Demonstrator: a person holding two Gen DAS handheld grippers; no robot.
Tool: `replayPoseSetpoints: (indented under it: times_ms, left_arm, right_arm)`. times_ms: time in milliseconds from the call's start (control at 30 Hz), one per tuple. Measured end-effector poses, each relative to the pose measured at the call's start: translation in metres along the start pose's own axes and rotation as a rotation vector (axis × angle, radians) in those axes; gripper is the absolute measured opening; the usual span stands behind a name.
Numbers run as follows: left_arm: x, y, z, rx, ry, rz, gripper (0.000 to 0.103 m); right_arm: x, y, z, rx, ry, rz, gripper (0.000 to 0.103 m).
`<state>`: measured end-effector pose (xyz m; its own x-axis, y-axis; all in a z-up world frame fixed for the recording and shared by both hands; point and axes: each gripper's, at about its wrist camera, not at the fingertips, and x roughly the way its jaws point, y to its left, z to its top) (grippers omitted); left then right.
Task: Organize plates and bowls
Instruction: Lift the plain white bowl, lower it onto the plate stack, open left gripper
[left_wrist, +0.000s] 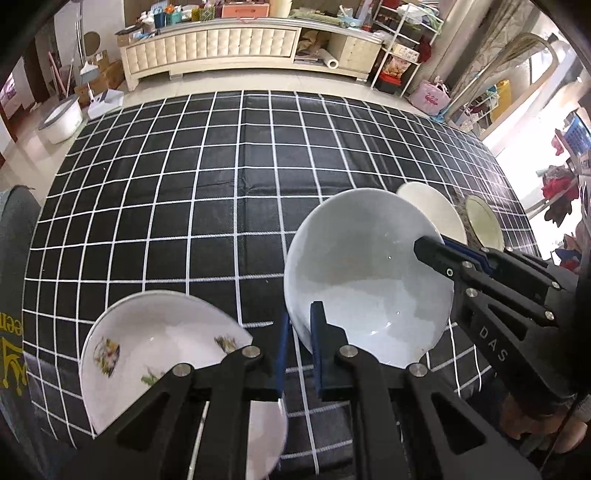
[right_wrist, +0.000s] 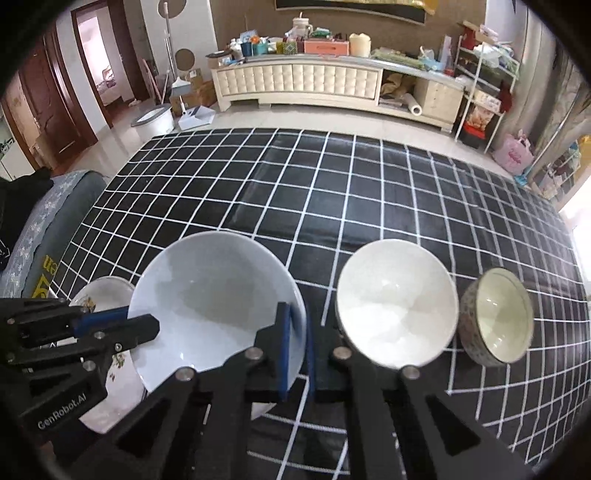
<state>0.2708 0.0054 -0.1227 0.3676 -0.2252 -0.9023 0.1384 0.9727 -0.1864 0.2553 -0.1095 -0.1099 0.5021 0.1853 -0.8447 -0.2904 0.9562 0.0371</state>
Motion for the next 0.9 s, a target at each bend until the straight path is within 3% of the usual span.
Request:
replayPoseSetpoints:
  times_ms: [333,767,900]
  left_arm:
    - [-0.007,-0.024,-0.034,0.031,-0.001,0.025,0.009]
    - [0.037,-0.031,-0.061,0.015,0.109,0.019,0.009]
    - [0.04,-0.031,-0.061,0.017,0.109,0.017,0.009]
  right_arm:
    - [-0.016,-0.008,-0.035,0.062,0.021,0.0,0.011]
    - [0.011,-0.016,-0.078,0.129,0.126,0.008,0.011]
    - [0.017,-0.018,-0.082,0.142,0.145,0.012,0.011]
